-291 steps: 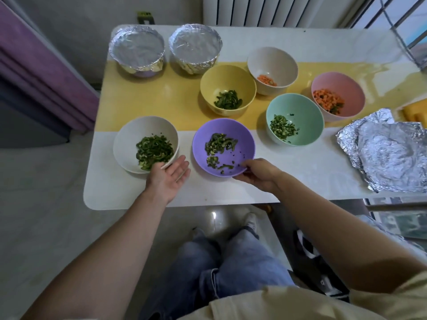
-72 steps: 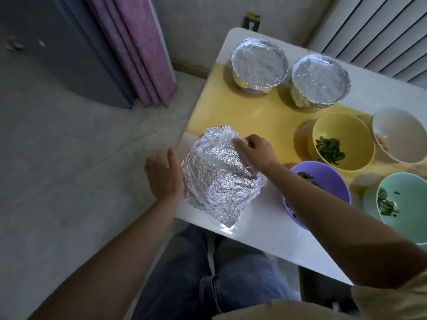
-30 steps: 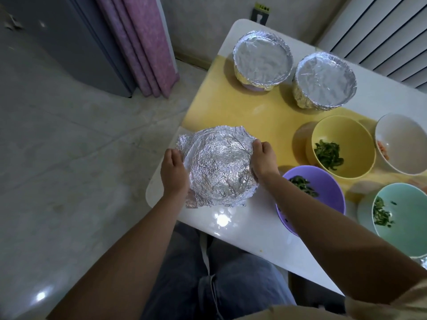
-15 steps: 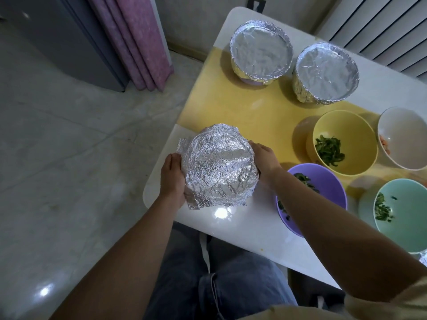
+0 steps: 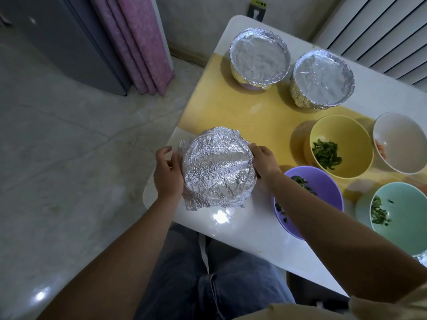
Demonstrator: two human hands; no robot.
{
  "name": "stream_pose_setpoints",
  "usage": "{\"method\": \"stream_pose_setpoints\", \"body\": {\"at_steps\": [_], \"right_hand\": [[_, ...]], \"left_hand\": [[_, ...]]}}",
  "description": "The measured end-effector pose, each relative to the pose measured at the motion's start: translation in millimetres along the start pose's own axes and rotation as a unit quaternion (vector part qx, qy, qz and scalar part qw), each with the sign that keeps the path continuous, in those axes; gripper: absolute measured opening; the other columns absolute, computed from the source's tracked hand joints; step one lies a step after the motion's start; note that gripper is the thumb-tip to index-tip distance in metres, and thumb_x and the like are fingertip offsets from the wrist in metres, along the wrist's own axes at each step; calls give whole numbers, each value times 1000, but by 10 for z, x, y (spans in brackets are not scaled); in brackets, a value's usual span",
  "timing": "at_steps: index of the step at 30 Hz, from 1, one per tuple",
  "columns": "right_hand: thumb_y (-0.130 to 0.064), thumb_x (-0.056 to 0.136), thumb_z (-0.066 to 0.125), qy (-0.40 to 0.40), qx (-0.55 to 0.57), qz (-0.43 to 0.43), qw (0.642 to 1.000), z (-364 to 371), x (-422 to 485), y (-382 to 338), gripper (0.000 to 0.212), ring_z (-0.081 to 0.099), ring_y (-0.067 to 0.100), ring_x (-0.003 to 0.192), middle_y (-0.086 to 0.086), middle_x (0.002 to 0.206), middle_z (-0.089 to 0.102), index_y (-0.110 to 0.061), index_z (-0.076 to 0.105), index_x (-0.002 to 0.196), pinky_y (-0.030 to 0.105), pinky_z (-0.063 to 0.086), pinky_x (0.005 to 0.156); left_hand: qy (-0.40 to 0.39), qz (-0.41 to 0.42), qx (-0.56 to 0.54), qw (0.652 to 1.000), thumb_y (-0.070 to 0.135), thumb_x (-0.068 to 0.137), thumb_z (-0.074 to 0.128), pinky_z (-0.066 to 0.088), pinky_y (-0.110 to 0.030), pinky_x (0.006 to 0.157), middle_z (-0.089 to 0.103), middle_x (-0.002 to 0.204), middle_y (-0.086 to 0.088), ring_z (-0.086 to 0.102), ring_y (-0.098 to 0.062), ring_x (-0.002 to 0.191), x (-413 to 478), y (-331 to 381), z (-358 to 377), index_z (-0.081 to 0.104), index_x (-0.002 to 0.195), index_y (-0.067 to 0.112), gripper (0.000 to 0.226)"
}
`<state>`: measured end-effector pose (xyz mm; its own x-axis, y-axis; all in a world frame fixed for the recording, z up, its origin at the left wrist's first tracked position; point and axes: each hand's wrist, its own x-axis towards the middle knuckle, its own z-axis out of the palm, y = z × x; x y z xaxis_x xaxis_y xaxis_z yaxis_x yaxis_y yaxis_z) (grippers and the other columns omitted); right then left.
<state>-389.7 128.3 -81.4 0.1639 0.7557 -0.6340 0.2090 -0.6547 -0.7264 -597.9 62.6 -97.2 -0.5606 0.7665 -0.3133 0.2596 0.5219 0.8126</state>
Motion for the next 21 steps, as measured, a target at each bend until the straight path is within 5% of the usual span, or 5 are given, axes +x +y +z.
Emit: {"method": "stream_pose_setpoints", "body": {"at_steps": [3, 8, 12, 16, 21], "right_hand": [[-38, 105, 34, 16, -23, -61, 998, -64, -24, -86, 42, 50, 11, 55, 8, 78, 53, -3, 44, 126, 23, 39, 52], [-26, 102, 43, 80, -162, -353, 918, -33, -140, -219, 37, 46, 18, 125, 8, 139, 49, -9, 48, 134, 30, 36, 102], [-29, 102, 40, -16, -247, -397, 884, 142, -149, -82, 48, 40, 20, 135, 9, 148, 44, -8, 42, 144, 24, 27, 108], [-23, 103, 42, -22, -275, -393, 877, 178, -58, 5, 41, 59, 22, 101, 7, 115, 64, -9, 48, 142, 20, 36, 80], [-19, 104, 44, -65, -214, -329, 917, 115, 67, -53, 27, 41, 12, 54, -4, 59, 46, -13, 63, 122, 26, 34, 56]], "left_hand": [[81, 68, 77, 991, 18, 101, 43, 33, -26, 73, 56, 114, -19, 54, -28, 94, -6, 62, -32, 56, 122, 6, 28], [54, 299, 143, 942, 19, 98, 39, 40, -37, 98, 57, 129, -15, 51, -30, 119, -93, 240, 18, 59, 122, 2, 35], [-50, 321, 182, 928, 29, 102, 28, 40, -41, 106, 49, 144, -11, 46, -27, 132, -171, 214, 133, 50, 138, 6, 48], [-60, 312, 206, 925, 27, 102, 26, 48, -46, 95, 52, 140, -8, 53, -26, 122, -133, 189, 168, 48, 139, 8, 47], [-63, 307, 177, 933, 23, 104, 28, 48, -44, 93, 53, 137, -4, 53, -22, 120, -122, 171, 164, 46, 141, 14, 42]]}}
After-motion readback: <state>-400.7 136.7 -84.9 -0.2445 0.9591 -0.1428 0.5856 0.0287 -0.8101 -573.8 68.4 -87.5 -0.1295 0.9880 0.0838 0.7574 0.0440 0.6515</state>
